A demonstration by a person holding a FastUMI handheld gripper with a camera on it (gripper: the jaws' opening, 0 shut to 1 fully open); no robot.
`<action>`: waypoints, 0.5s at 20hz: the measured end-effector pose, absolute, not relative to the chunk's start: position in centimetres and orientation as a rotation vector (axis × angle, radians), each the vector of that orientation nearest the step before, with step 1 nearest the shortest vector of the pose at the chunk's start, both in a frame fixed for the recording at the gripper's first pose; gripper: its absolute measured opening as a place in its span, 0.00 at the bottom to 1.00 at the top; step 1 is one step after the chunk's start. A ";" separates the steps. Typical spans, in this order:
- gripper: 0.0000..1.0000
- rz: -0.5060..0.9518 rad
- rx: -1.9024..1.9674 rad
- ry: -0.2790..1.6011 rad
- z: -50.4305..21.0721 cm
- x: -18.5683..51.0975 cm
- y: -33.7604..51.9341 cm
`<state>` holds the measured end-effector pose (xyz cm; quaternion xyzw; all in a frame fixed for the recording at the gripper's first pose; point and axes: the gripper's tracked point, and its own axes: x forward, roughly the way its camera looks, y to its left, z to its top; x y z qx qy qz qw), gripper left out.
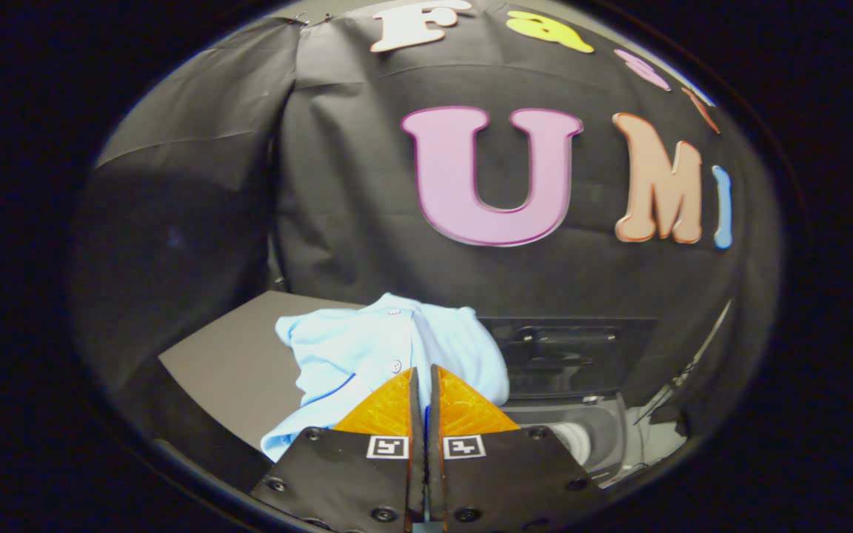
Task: Put the clothes into the washing machine and then close the washing machine lid.
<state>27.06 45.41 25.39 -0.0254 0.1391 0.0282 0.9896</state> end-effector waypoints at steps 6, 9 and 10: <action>0.03 -0.130 -0.119 0.228 25.1 27.4 45.3; 0.42 -0.167 -0.142 0.223 23.0 28.6 44.8; 0.56 -0.157 -0.135 0.224 22.7 28.6 44.7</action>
